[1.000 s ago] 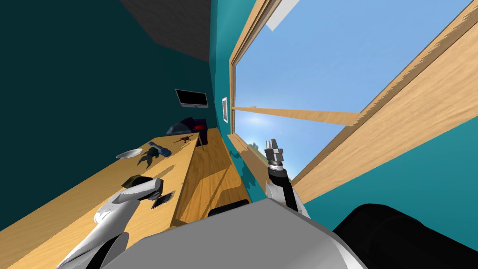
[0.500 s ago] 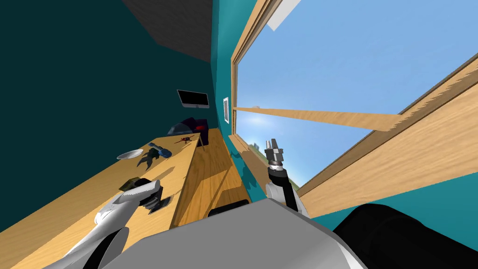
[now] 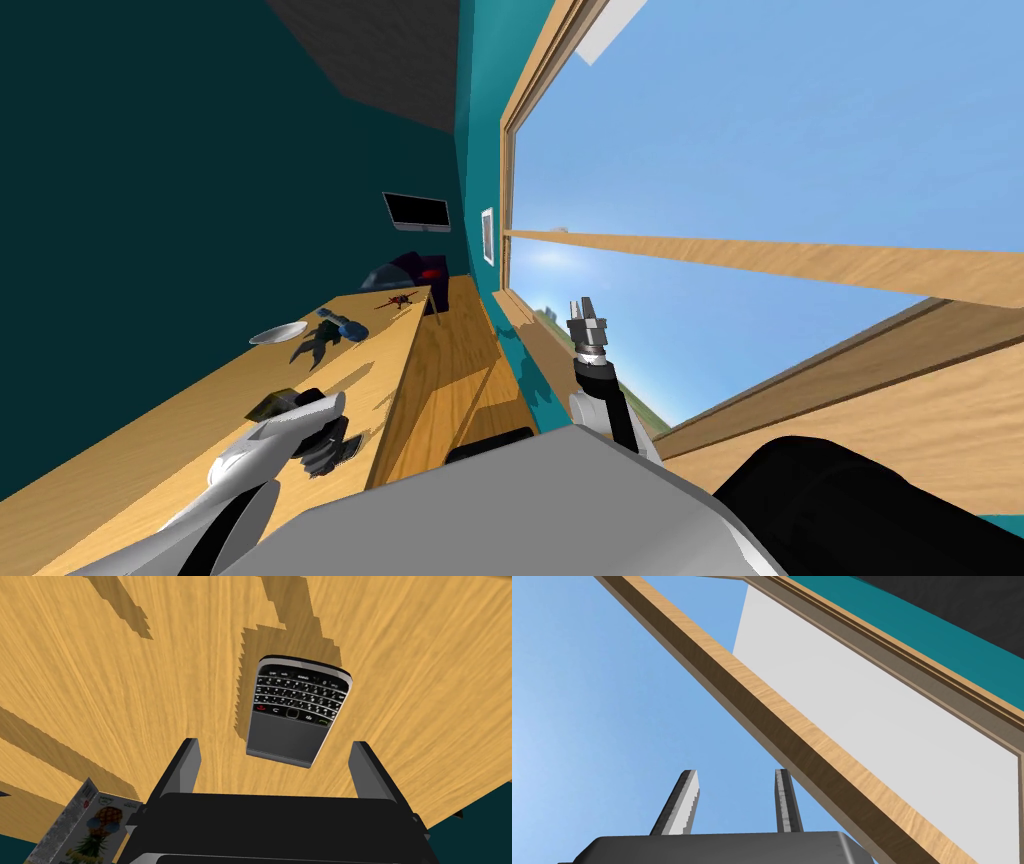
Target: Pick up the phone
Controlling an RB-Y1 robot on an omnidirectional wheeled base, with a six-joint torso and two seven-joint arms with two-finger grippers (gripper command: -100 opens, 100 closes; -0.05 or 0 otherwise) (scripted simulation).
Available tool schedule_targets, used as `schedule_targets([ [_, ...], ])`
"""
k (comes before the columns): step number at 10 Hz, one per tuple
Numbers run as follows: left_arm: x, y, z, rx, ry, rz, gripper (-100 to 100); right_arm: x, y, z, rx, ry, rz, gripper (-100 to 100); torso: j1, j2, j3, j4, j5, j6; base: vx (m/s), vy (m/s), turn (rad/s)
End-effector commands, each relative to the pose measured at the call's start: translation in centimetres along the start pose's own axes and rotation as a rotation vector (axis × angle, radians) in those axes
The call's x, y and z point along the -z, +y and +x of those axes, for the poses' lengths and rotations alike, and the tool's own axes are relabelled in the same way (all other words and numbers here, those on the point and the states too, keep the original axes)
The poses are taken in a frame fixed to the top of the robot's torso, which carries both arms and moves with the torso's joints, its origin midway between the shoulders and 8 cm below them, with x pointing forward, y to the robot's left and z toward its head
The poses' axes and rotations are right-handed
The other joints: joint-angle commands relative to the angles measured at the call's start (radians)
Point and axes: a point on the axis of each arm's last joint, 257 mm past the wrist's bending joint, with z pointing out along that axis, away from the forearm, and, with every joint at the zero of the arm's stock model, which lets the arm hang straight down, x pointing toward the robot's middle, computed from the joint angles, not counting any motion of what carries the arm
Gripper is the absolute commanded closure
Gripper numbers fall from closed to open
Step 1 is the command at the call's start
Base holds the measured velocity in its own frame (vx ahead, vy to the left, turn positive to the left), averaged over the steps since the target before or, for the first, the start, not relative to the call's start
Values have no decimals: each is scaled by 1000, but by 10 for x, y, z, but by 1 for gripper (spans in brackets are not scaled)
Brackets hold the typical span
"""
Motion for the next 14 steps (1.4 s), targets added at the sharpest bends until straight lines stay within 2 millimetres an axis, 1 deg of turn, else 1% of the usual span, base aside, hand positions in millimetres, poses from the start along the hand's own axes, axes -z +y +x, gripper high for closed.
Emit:
schedule_targets([
  [1,-7,27,0,-23,-3,-79,-100,0,0,0,0,0,0,0,0,0,0,0,0,0,97,22,37],
  [3,-10,39,0,-33,-5,-113,-100,0,0,0,0,0,0,0,1,-1,-1,0,0,0,97,37,21],
  [4,-10,34,0,-30,-5,-100,-100,0,0,0,0,0,0,0,1,-1,0,0,0,0,34,16,1],
  [5,-10,35,0,-31,-5,-103,0,0,0,0,0,0,0,0,0,2,1,0,0,0,7,3,-1],
  [6,-17,44,4,-33,-5,-102,-100,0,0,0,0,0,0,0,-1,4,2,1,0,0,22,23,14],
  [9,-29,57,10,-36,-5,-100,-100,0,0,0,0,0,0,0,1,3,2,1,0,0,39,40,13],
  [10,-26,54,9,-35,-4,-102,-100,0,0,0,0,0,0,0,1,3,2,1,0,0,19,18,0],
  [11,-26,54,9,-35,-5,-100,100,0,0,0,0,0,0,0,0,4,2,1,0,0,0,0,0],
  [14,-26,56,9,-37,-5,-104,100,0,0,0,0,0,0,0,1,4,3,1,0,0,0,0,0],
])
